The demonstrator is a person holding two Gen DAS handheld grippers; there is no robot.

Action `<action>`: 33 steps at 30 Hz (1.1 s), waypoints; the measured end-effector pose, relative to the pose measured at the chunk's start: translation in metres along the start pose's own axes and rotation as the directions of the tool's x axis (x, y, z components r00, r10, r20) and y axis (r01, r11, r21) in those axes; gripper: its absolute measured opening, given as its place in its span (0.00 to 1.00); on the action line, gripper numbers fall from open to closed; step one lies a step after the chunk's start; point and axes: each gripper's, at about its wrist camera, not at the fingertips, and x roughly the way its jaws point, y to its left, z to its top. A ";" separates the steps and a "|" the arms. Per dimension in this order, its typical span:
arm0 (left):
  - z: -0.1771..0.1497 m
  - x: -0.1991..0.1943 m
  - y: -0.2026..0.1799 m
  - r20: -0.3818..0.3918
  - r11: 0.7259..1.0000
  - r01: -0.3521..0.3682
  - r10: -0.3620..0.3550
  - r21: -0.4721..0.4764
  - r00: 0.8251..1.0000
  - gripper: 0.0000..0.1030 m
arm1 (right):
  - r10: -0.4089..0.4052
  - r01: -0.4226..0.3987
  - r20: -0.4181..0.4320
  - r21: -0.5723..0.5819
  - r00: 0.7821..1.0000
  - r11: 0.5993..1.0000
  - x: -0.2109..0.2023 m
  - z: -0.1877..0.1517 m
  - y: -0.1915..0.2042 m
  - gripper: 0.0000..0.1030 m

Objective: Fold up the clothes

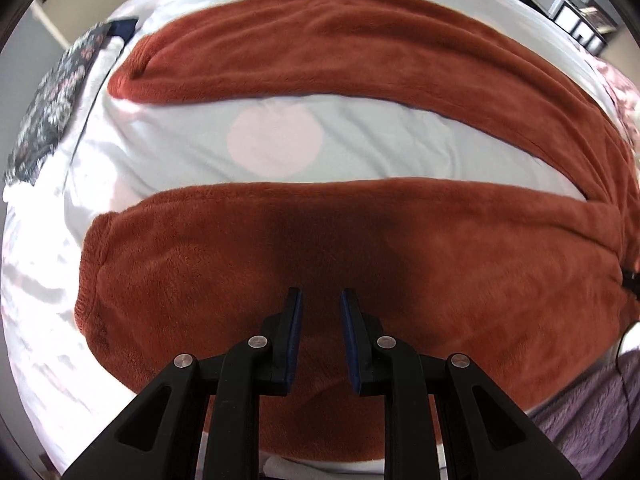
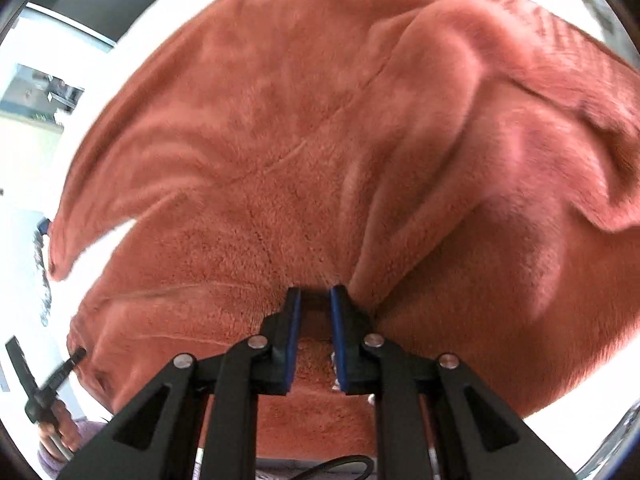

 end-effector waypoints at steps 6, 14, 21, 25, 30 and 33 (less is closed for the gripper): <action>-0.019 -0.021 -0.050 0.014 0.988 0.025 -0.028 0.155 1.000 0.21 | 0.123 -0.125 0.029 0.080 0.992 0.989 -0.014 -0.044 0.009 0.18; -0.037 -0.006 -0.112 -0.067 0.910 -0.004 0.035 0.415 0.997 0.27 | -0.156 0.161 -0.110 0.044 0.982 0.986 -0.001 -0.077 0.042 0.23; -0.070 -0.026 -0.145 -0.015 0.782 -0.011 0.027 0.623 1.000 0.27 | -0.149 0.152 -0.087 0.031 0.985 0.988 -0.008 -0.081 0.046 0.23; -0.093 -0.048 -0.169 0.080 0.666 -0.049 -0.016 0.744 0.997 0.43 | 0.044 -0.033 -0.045 0.210 0.998 0.977 -0.018 -0.080 0.017 0.23; -0.115 -0.052 -0.193 0.110 0.549 -0.053 -0.071 0.834 0.991 0.48 | 0.124 -0.119 -0.009 0.244 0.992 0.963 -0.026 -0.082 0.011 0.23; -0.130 -0.039 -0.199 0.098 0.488 -0.069 -0.033 0.870 0.995 0.48 | 0.108 -0.100 -0.026 0.195 0.994 0.976 -0.028 -0.080 0.016 0.23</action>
